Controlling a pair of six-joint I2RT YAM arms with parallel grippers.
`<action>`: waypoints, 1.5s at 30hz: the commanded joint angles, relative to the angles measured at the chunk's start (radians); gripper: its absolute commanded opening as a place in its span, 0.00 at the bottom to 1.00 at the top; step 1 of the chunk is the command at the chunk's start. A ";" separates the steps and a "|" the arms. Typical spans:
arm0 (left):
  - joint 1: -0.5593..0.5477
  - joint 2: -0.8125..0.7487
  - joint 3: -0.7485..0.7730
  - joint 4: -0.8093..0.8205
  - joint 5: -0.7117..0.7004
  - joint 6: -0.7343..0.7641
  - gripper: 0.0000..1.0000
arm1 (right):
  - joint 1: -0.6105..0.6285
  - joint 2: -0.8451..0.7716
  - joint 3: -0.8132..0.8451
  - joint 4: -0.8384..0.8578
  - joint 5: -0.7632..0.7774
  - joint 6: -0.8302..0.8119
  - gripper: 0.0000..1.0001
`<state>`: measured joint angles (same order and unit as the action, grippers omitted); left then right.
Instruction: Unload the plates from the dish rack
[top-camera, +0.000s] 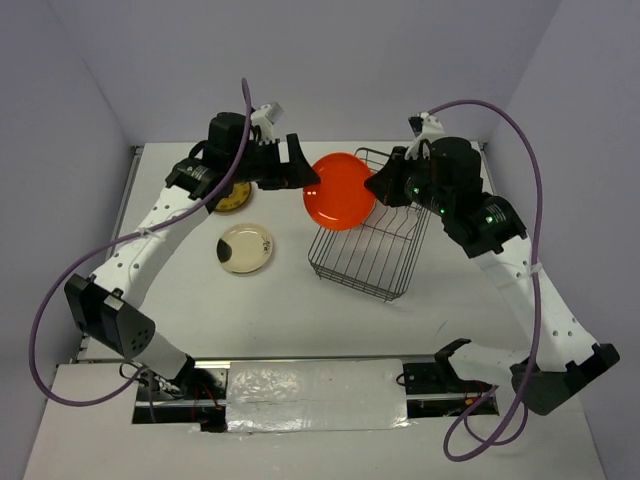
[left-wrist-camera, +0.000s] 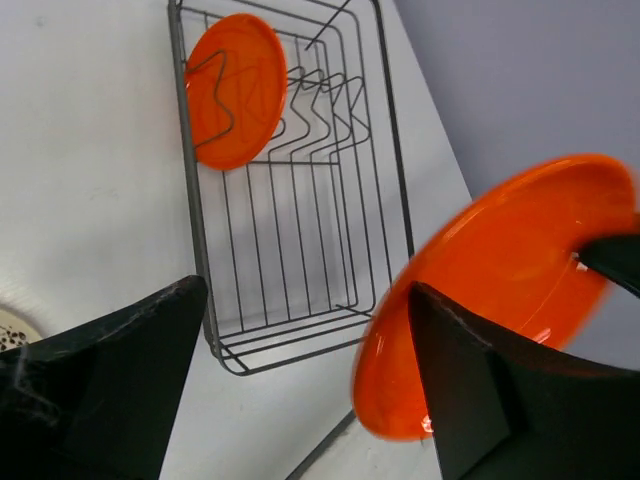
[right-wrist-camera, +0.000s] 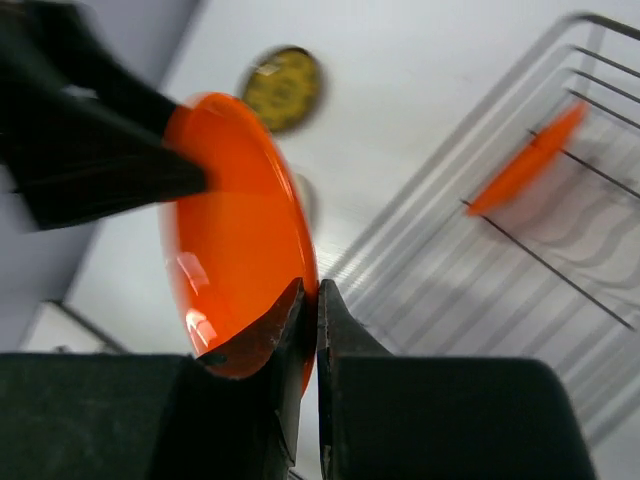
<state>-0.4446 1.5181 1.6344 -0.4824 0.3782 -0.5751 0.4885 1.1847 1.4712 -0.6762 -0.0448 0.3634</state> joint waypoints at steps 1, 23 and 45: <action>-0.003 0.022 0.020 -0.102 -0.176 0.015 0.92 | -0.010 -0.040 -0.002 0.254 -0.260 0.048 0.01; 0.234 0.194 -0.119 0.165 -0.298 -0.239 0.00 | -0.205 0.050 -0.097 0.075 0.042 0.129 1.00; 0.250 0.540 0.110 0.062 -0.275 -0.244 0.82 | -0.116 0.594 0.346 -0.144 0.391 0.144 0.73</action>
<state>-0.1844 2.2089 1.8122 -0.4274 0.1276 -0.7975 0.3595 1.7023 1.6752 -0.7322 0.2489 0.4831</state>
